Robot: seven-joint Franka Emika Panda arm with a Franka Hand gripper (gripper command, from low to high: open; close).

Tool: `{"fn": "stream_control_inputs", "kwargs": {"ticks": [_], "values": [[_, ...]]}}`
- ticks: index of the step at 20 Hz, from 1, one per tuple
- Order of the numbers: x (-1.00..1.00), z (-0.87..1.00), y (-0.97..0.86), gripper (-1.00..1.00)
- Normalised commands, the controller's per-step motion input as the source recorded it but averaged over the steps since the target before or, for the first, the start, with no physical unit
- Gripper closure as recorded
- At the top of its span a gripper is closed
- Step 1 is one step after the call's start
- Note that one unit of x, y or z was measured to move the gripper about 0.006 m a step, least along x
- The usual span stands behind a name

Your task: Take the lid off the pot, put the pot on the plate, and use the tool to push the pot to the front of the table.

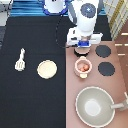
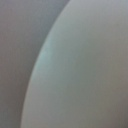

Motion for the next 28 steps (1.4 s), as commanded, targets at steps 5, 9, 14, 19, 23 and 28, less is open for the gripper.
{"fn": "stream_control_inputs", "kwargs": {"ticks": [5, 9, 14, 19, 23, 28], "values": [[-0.29, 0.35, 0.01, -1.00], [-0.16, 0.97, 0.11, -1.00], [0.41, 0.96, 0.18, -1.00], [0.71, 0.75, 0.10, -1.00], [0.76, 0.73, 0.00, -1.00], [0.77, 0.84, -0.15, -1.00]]}}
